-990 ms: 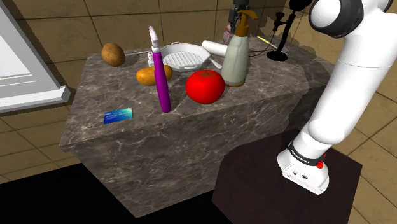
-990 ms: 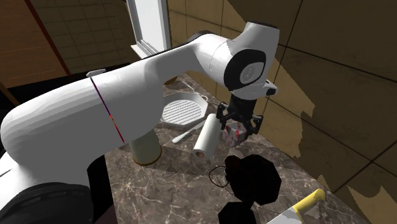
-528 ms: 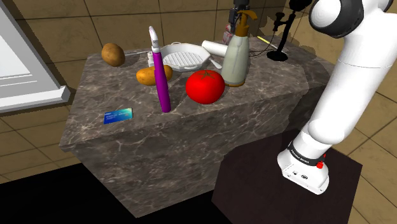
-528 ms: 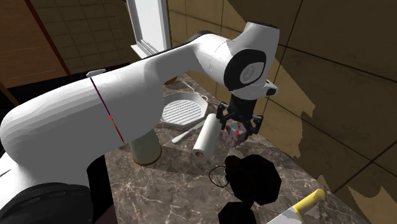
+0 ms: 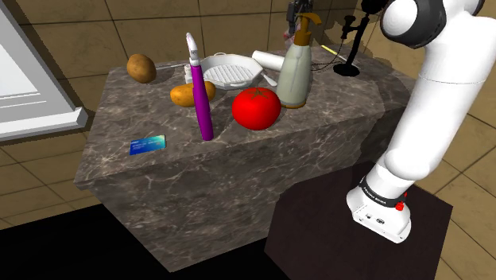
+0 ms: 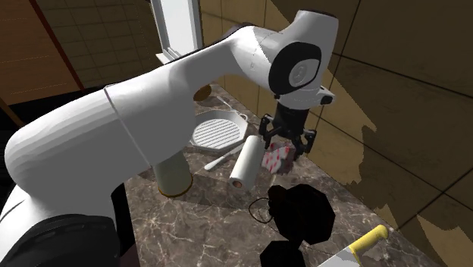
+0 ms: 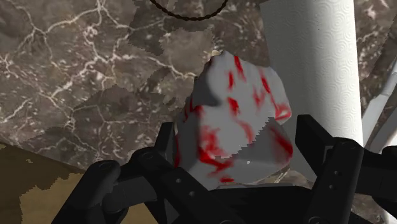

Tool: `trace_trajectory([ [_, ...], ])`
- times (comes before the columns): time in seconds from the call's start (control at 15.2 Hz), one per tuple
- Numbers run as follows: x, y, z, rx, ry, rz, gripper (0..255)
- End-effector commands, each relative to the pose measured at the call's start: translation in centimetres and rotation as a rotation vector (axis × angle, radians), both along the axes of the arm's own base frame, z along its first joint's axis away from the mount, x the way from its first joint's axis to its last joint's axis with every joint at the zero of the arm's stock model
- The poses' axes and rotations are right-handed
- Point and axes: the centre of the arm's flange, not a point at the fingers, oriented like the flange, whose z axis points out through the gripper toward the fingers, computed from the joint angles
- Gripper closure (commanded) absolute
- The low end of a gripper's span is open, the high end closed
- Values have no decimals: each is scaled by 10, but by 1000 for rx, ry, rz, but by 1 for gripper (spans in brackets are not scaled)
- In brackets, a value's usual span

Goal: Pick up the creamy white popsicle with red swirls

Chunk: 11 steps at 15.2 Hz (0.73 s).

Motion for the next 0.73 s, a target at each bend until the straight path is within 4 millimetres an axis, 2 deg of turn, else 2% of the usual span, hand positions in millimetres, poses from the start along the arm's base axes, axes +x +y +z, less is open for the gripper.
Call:
trace_trajectory([
  [0.0, -1, 1, 11, 0, 0, 0, 255],
  [0.53, -1, 1, 53, 0, 0, 0, 255],
  [0.66, -1, 1, 54, 0, 0, 0, 255],
])
